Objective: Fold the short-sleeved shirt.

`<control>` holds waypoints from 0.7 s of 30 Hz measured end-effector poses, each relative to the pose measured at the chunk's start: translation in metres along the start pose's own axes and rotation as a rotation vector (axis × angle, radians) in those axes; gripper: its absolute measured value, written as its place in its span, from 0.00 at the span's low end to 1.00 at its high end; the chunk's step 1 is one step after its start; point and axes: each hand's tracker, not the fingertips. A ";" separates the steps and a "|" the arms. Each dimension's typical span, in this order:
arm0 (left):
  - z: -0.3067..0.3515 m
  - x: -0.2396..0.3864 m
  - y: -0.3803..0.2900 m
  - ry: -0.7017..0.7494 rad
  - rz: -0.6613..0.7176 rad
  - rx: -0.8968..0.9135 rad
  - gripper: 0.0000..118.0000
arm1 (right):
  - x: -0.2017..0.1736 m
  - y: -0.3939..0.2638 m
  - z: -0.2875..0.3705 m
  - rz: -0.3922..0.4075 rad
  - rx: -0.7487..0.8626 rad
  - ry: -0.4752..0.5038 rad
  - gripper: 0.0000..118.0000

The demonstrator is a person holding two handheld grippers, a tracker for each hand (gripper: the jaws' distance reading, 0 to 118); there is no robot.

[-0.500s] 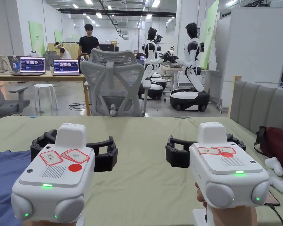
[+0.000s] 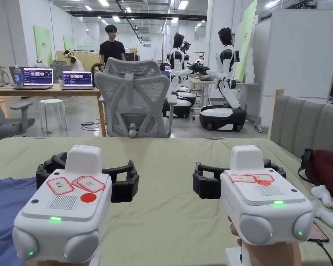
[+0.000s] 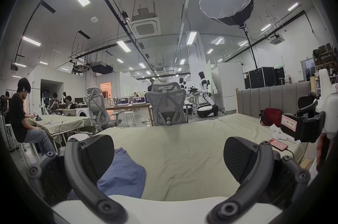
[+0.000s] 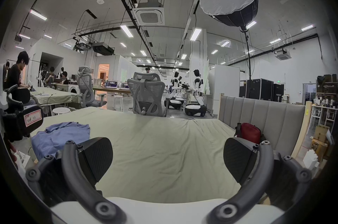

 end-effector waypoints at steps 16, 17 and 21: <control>0.002 -0.002 0.002 -0.007 0.008 0.008 1.00 | 0.001 -0.001 0.001 0.005 0.008 -0.003 1.00; 0.002 -0.002 0.003 -0.005 0.008 0.009 1.00 | 0.002 -0.001 0.001 0.004 0.010 -0.004 1.00; 0.002 -0.002 0.003 -0.004 0.005 0.009 1.00 | 0.003 -0.001 0.002 -0.020 0.013 0.000 1.00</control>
